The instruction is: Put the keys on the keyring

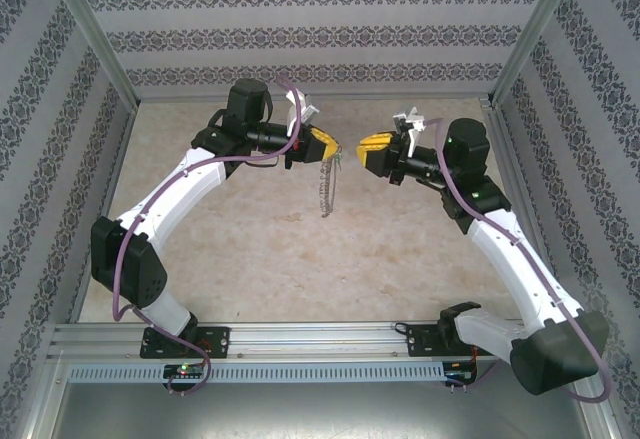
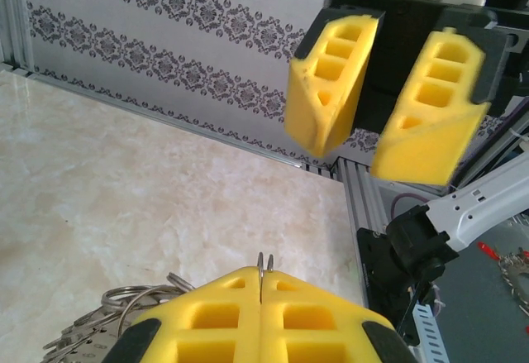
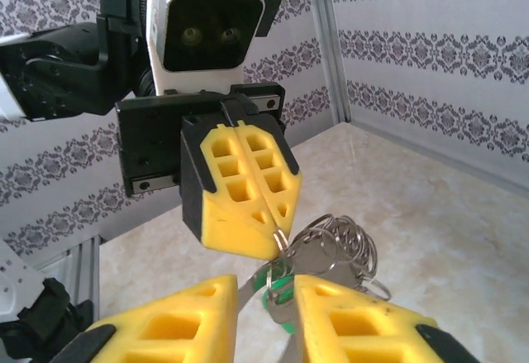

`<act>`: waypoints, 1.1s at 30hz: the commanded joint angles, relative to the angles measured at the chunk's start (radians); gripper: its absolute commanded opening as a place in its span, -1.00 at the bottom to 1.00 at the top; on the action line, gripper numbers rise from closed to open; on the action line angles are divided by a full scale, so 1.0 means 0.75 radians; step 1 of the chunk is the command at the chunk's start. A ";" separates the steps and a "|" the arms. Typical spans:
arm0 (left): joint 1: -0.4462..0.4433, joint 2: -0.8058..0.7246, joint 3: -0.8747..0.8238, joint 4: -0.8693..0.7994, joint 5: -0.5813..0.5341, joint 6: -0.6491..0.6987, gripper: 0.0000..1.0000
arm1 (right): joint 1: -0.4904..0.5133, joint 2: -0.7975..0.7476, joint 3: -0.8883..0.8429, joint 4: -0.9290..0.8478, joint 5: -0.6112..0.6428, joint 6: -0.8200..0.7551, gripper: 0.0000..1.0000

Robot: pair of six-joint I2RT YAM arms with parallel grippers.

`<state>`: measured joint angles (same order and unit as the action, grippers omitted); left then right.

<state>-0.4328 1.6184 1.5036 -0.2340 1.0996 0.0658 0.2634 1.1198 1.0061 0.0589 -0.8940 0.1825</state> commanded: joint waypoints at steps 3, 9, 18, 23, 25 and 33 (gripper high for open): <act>-0.014 -0.045 0.002 0.095 0.085 -0.018 -1.00 | -0.012 0.081 0.036 0.127 -0.141 0.065 -0.59; -0.013 -0.039 0.005 0.129 0.111 -0.044 -1.00 | 0.000 0.155 0.078 0.174 -0.206 0.092 -0.64; -0.013 -0.036 0.009 0.161 0.122 -0.073 -1.00 | 0.036 0.180 0.077 0.201 -0.222 0.092 -0.63; -0.013 -0.035 0.010 0.161 0.122 -0.075 -1.00 | 0.054 0.193 0.083 0.211 -0.230 0.097 -0.61; -0.014 -0.035 0.010 0.158 0.123 -0.075 -1.00 | 0.062 0.200 0.086 0.211 -0.233 0.096 -0.60; -0.012 -0.039 0.006 0.156 0.135 -0.073 -1.00 | 0.066 0.227 0.105 0.212 -0.231 0.096 -0.62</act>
<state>-0.4316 1.6184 1.5028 -0.1768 1.1511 0.0174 0.2928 1.2739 1.0519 0.1787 -1.0389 0.2420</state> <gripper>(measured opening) 0.045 0.191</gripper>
